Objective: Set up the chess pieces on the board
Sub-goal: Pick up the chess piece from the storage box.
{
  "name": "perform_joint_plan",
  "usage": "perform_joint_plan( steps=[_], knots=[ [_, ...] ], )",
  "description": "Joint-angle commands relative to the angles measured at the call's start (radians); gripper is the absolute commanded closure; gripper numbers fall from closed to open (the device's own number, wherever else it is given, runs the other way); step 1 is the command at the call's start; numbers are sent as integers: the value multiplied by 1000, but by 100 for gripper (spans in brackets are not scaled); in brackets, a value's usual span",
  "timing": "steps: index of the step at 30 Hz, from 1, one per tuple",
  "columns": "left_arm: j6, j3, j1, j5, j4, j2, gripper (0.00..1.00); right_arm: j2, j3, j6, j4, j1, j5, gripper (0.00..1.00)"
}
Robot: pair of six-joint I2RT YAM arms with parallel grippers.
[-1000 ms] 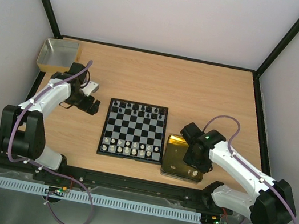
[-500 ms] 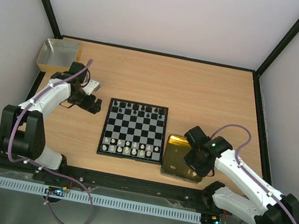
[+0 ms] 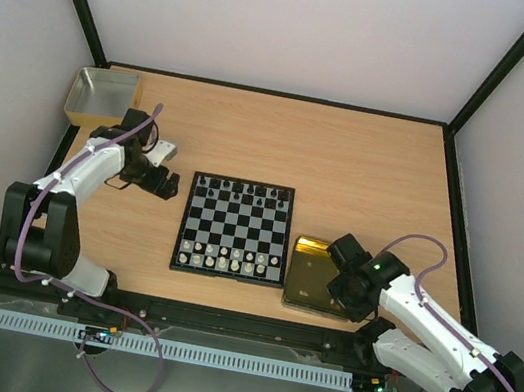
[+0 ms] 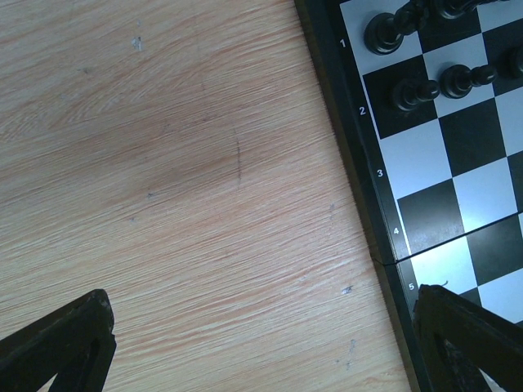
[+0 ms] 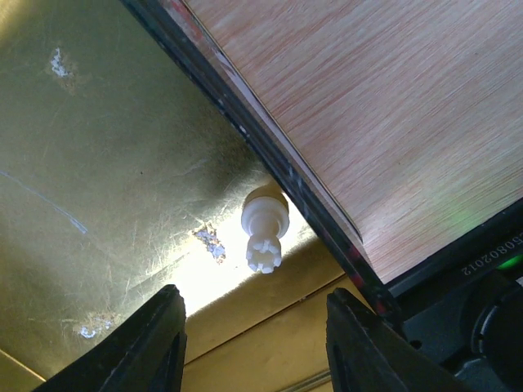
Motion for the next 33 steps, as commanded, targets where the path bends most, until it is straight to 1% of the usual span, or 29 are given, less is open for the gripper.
perform_joint_plan(
  steps=[1,5,8,16,21,23,28,33],
  knots=[
    [-9,-18,4,19,2,12,1,0,-21,32,-9,-3,57,55],
    [-11,-17,4,16,2,12,1,13,-25,39,-3,-4,93,57],
    [-12,-17,5,13,2,13,1,18,-39,42,15,-4,97,61],
    [-12,-17,5,10,3,22,1,29,-63,34,46,-5,102,81],
    [-12,-16,5,9,2,27,1,43,-55,7,60,-5,97,90],
    [-12,-16,4,10,2,28,1,51,-43,-11,62,-5,92,97],
    [-12,-17,5,10,2,28,1,72,19,-60,54,-2,81,98],
    [-12,-16,4,10,2,29,1,132,141,-131,12,0,135,98]
  ],
)
